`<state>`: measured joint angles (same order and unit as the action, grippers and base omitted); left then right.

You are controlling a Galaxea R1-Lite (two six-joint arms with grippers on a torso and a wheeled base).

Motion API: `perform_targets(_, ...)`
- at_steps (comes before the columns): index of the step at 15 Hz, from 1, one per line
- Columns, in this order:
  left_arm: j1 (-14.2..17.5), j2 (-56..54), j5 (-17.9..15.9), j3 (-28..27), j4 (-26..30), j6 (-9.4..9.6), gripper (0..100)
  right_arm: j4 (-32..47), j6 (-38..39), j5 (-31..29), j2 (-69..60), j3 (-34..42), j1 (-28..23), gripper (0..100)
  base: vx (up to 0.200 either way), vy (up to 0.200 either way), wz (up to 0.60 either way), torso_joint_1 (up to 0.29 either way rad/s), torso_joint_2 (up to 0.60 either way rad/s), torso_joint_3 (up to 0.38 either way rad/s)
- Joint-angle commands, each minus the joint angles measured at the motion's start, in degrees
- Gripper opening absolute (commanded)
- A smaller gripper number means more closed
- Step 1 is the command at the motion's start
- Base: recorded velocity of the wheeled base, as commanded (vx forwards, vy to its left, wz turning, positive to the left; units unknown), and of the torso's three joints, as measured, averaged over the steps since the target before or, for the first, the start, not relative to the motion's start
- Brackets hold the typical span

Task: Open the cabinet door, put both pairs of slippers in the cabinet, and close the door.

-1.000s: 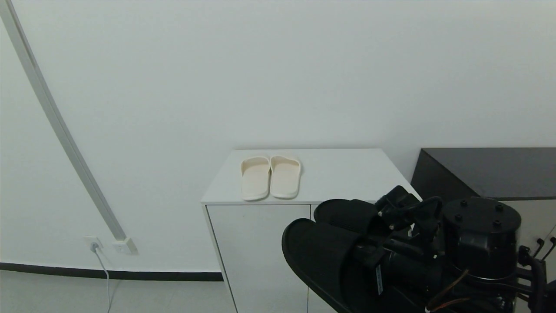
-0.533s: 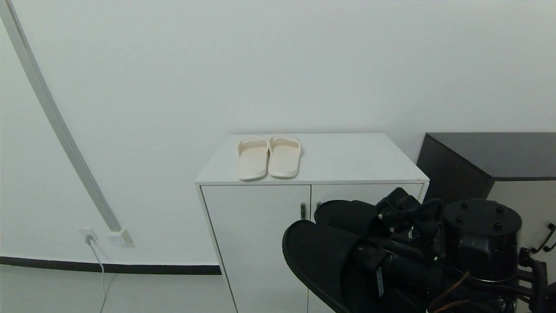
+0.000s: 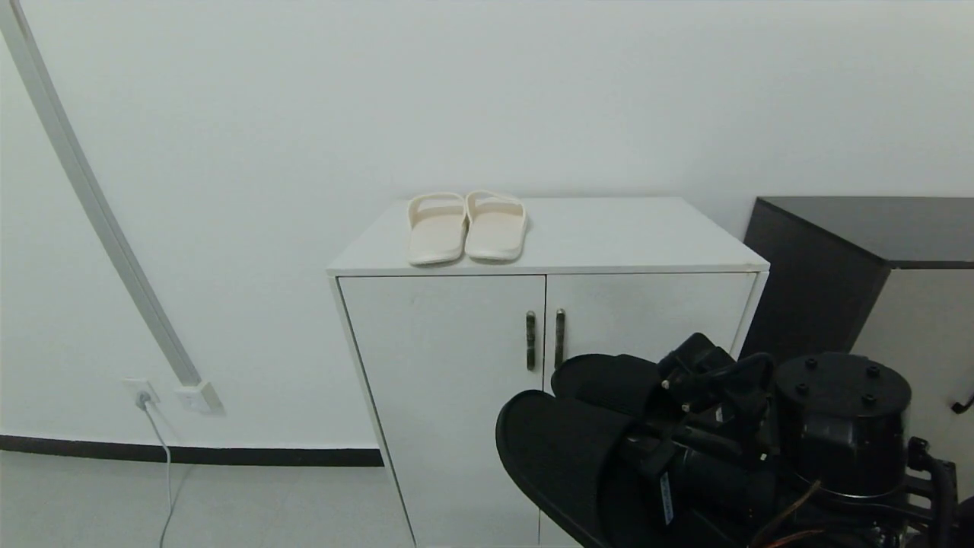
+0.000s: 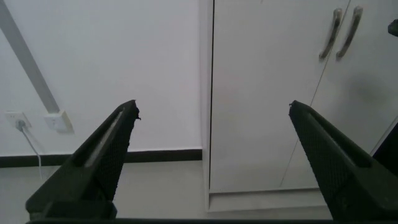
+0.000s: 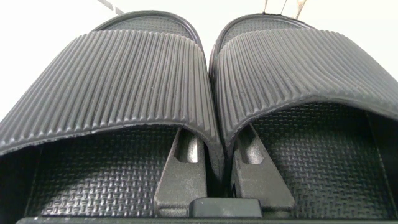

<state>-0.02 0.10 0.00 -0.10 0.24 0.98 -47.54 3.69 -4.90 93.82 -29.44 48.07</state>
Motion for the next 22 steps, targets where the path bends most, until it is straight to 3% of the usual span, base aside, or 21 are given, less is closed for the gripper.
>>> perform_targets(1, 0.02, -0.01, 0.0, 0.01, 0.02, -0.1, 100, -0.01, 0.0, -0.02, 0.22, 0.08, 0.01, 0, 0.0, 0.0, 0.0, -0.163, 0.5, 0.334)
perform_targets(13, 0.02, -0.01, 0.0, 0.01, 0.02, -0.01, 100, -0.01, -0.71, 0.07, 0.66, 0.35, 0.01, 0, 0.0, 0.0, 0.0, -0.098, 0.45, 0.339)
perform_targets(22, -0.24, 1.75, 0.0, -0.08, 0.11, -0.01, 100, -0.01, -0.88, 0.33, 0.75, 1.23, 0.18, 0, 0.0, 0.0, 0.0, 0.0, 0.0, 0.0)
